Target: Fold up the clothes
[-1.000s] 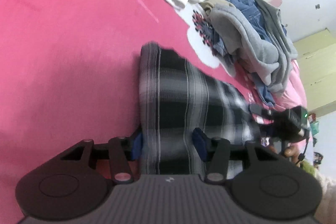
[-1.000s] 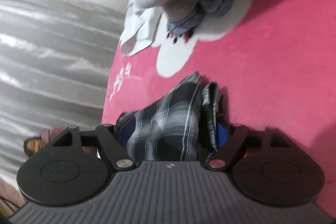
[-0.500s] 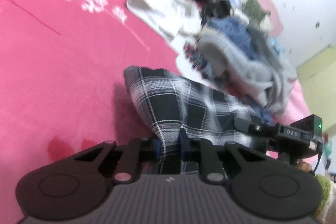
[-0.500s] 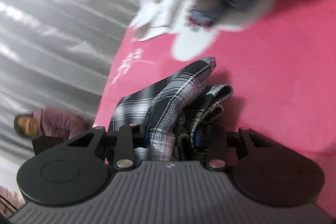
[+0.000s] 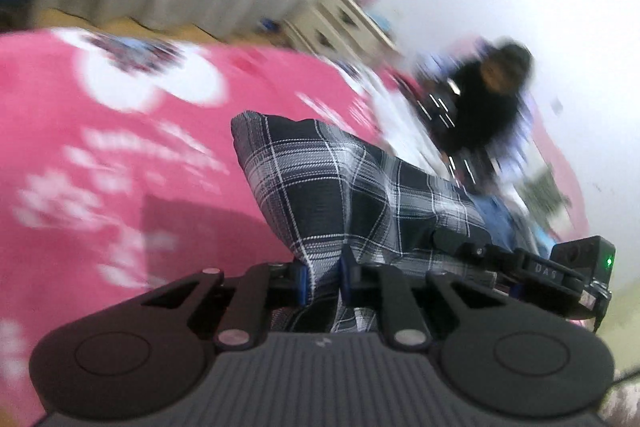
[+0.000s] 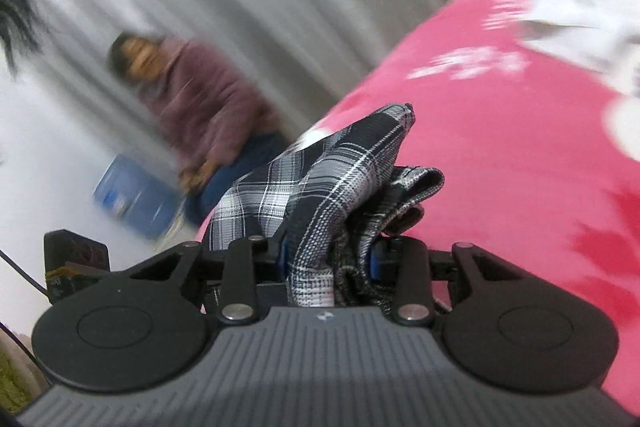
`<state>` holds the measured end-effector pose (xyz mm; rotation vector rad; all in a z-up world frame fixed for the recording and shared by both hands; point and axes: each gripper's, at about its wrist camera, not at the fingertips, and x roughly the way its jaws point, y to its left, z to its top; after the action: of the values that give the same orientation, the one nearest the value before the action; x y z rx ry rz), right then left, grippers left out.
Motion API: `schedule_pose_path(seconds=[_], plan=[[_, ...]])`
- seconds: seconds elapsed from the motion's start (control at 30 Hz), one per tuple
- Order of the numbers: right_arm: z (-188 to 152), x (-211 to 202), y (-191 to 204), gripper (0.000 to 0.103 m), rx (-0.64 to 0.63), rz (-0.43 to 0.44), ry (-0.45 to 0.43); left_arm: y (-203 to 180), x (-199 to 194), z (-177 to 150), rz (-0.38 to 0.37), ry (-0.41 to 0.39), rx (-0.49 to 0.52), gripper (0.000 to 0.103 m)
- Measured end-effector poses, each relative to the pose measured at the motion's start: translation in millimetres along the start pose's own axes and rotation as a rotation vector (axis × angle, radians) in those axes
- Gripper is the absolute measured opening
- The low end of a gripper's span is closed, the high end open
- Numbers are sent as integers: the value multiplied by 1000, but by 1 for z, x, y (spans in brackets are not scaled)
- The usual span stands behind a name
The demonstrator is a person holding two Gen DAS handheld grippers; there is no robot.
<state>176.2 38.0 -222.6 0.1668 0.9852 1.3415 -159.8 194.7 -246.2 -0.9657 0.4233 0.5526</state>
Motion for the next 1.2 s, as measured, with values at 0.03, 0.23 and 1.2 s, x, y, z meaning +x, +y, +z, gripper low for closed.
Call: schedule_pose_path(seconds=[0.03, 0.23, 1.2], plan=[[7, 18, 9, 32, -27, 25, 22, 11, -11, 5, 22, -28, -11, 15], [39, 120, 70, 32, -178, 155, 127, 77, -56, 34, 133, -146, -90, 15], [72, 263, 132, 30, -485, -7, 164, 174, -13, 140, 185, -108, -41, 41]])
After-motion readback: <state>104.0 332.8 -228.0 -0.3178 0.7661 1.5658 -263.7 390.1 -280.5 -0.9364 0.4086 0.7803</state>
